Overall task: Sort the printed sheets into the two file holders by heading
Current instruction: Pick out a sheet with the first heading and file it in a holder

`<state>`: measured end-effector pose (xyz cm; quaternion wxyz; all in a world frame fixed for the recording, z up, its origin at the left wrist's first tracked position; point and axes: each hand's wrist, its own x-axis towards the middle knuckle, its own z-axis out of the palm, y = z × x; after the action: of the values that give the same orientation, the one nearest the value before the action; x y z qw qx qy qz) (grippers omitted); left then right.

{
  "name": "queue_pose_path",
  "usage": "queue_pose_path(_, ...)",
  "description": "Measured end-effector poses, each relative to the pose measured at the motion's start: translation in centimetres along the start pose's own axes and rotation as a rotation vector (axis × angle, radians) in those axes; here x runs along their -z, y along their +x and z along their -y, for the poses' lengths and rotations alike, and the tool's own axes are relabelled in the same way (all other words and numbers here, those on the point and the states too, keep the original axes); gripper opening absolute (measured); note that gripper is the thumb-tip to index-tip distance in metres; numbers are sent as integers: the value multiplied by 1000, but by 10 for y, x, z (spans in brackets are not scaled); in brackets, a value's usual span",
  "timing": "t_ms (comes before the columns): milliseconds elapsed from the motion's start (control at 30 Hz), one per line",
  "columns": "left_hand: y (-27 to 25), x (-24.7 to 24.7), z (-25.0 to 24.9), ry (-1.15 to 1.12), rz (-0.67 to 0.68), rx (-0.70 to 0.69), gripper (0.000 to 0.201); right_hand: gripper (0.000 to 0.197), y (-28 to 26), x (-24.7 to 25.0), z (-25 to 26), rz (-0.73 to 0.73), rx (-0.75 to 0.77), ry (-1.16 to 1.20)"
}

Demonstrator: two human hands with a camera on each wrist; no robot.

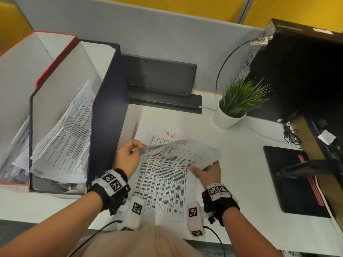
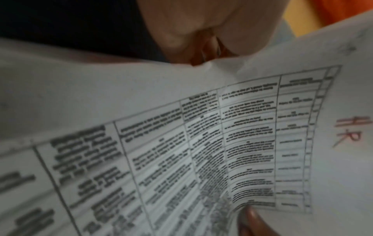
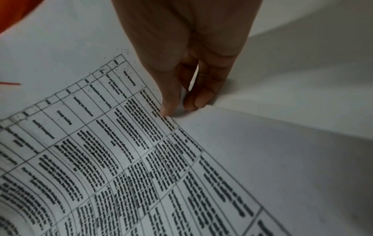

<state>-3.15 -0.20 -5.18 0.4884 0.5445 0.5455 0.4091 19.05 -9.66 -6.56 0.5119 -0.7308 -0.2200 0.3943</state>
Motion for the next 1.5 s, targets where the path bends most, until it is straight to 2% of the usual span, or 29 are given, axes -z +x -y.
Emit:
queue_pose_path(67, 4, -1, -2, -67, 26, 101, 30, 53, 3, 2, 0, 13, -20, -69)
queue_pose_path(167, 15, -2, -7, -129, 22, 273, 34, 18, 4, 4, -1, 29, -6, -195)
queue_pose_path(200, 19, -2, -10, -130, 3, 316, 32, 18, 4, 5, -2, 20, 12, -209)
queue_pose_path(300, 32, -3, -12, 2, -44, 399, 23, 37, 4, 7, -9, -1, 18, -219)
queue_pose_path(367, 38, -3, -11, 148, -1, 476, 13, 39, 1, 8, -10, -15, 16, -216)
queue_pose_path(467, 42, -2, -11, 331, 96, 566, 33, 40, 2, 7, -11, -25, 16, -172)
queue_pose_path(567, 41, -4, -10, 359, 32, 510, 27, 39, 1, 6, -10, -10, 32, -203)
queue_pose_path(667, 37, -8, -7, 478, -11, 417, 20, 37, 0, 6, -8, 13, 34, -155)
queue_pose_path(800, 34, -9, -1, 598, 0, 228, 14, 13, 0, 4, -4, 11, 127, -187)
queue_pose_path(833, 33, -8, 1, 611, 21, 171, 16, 13, 0, 4, -4, -4, 146, -170)
queue_pose_path(933, 29, -5, 7, 557, 43, 4, 18, 24, 5, 4, -3, -16, 108, -144)
queue_pose_path(1000, 24, -2, 8, 458, 27, -50, 16, 32, 9, 3, -4, -27, 78, -304)
queue_pose_path(1067, 19, -1, 8, 345, 29, -50, 17, 31, 11, 4, -3, -24, 45, -357)
queue_pose_path(1100, 16, -1, 8, 265, 39, -28, 15, 32, 11, 4, -3, -29, 39, -301)
queue_pose_path(1200, 11, -2, 2, 20, 97, 138, 19, 53, 8, 5, 0, -96, 88, -132)
queue_pose_path(1300, 9, 0, -2, -60, 143, 225, 17, 70, 6, 3, 4, -28, 102, 33)
queue_pose_path(1367, 8, 1, -4, -57, 174, 217, 18, 58, 8, 3, 6, 19, 87, -19)
queue_pose_path(1467, 9, 2, -3, -42, 168, 217, 29, 24, 7, 4, 6, 19, 48, -133)
queue_pose_path(1500, 9, 3, -3, -61, 163, 237, 30, 24, 6, 4, 3, 21, 77, -169)
